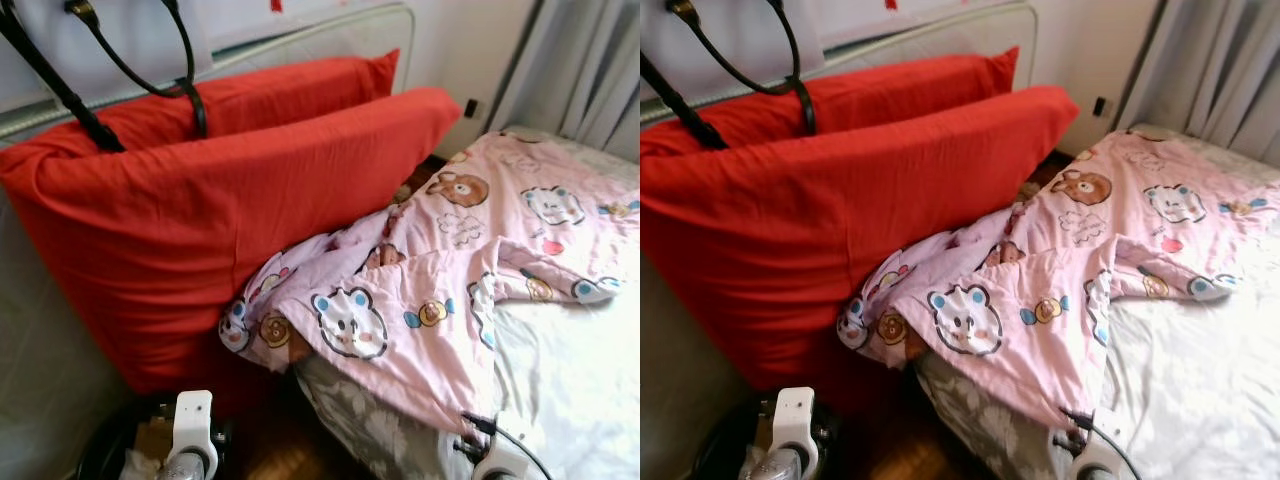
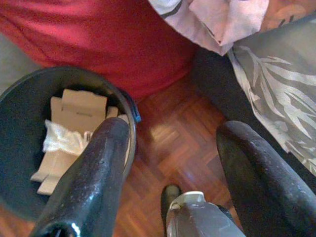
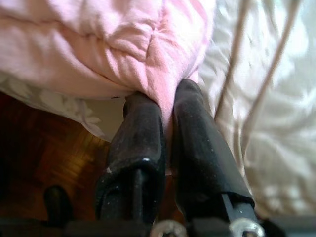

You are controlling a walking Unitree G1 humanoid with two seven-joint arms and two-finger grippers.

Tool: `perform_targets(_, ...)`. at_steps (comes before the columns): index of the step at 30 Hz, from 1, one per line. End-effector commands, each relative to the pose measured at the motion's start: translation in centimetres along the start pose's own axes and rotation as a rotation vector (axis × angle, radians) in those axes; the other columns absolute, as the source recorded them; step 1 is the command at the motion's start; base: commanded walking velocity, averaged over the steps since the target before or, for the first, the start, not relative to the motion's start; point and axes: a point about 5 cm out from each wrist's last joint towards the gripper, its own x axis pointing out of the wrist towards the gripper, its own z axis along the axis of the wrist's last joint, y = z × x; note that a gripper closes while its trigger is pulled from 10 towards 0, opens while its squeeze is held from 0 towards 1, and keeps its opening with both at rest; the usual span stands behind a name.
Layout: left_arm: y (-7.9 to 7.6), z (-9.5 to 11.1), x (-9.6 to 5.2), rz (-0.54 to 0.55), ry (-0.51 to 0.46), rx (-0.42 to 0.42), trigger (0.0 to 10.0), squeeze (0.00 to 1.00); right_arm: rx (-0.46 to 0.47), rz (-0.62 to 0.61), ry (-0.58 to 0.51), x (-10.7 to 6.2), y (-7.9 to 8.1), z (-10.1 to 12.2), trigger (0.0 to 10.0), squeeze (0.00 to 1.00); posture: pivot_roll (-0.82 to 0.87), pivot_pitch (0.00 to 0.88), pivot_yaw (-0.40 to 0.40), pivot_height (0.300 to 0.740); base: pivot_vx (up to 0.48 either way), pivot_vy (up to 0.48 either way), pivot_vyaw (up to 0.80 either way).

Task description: Clean up the room

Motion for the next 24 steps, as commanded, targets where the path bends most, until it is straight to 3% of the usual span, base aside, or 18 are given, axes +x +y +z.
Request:
perform_targets(1, -0.2, -0.7, -0.1, -0.003, 0.050, 0.009, 10.0, 0.00, -0.033, -0.006, 0.025, -0.1, -0.4, -0.4, 10.0, 0.00, 0.02, 0.000, -0.035, 0.740, 0.000, 0.000, 0.00)
perform_targets(10, -0.3, -1.6, -0.3, 0.002, 0.101, -0.017, 10.0, 0.00, -0.043, 0.009, 0.032, 0.0, -0.1, -0.1, 10.0, 0.00, -0.02, 0.000, -0.009, 0.740, 0.000, 0.000, 0.00)
perform_targets(20, 0.0, -2.6, -0.6, -0.005, 0.148, 0.003, 10.0, 0.00, -0.146, 0.031, 0.017, 0.5, 0.8, 1.2, 10.0, 0.00, -0.01, 0.000, -0.007, 0.740, 0.000, 0.000, 0.00)
perform_targets(24, 0.0, -2.7, -0.6, -0.006, 0.151, 0.004, 10.0, 0.00, -0.147, 0.010, 0.010, 0.6, 0.6, 1.6, 10.0, 0.00, -0.01, 0.000, -0.008, 0.740, 0.000, 0.000, 0.00)
